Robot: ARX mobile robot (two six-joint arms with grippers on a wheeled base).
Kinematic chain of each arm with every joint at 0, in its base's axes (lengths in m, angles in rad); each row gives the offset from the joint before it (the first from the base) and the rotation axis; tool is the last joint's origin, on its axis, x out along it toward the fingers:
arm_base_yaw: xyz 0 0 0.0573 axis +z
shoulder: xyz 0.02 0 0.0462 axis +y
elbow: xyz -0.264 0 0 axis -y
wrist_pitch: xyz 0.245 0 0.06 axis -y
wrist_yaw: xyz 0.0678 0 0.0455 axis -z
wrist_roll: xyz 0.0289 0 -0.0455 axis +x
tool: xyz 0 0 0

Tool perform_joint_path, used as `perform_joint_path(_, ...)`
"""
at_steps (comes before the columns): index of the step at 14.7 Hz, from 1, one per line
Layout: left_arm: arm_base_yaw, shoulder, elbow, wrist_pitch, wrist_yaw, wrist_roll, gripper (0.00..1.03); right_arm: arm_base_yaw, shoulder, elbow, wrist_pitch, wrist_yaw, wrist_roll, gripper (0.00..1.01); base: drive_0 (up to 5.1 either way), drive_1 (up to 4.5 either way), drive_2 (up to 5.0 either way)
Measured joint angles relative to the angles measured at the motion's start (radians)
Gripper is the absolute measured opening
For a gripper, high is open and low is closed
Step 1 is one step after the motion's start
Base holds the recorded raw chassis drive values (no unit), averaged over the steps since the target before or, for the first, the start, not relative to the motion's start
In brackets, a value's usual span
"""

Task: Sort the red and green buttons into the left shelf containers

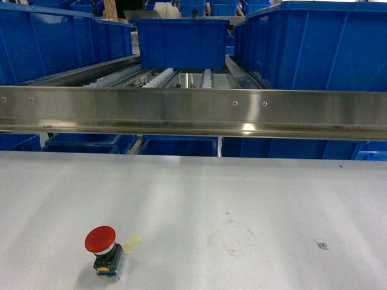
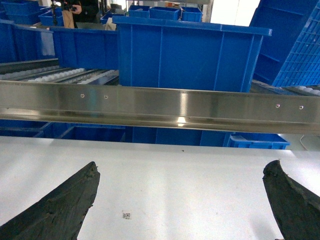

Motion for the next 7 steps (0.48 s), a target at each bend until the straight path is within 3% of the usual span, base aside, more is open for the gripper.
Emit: perform_joint_path(7,0.000,0.000,0.000,0.000,0.000,0.000,0.98,0.000,0.000,0.000,0.000,0.000,0.000,0.98,0.0,0.00,0.0)
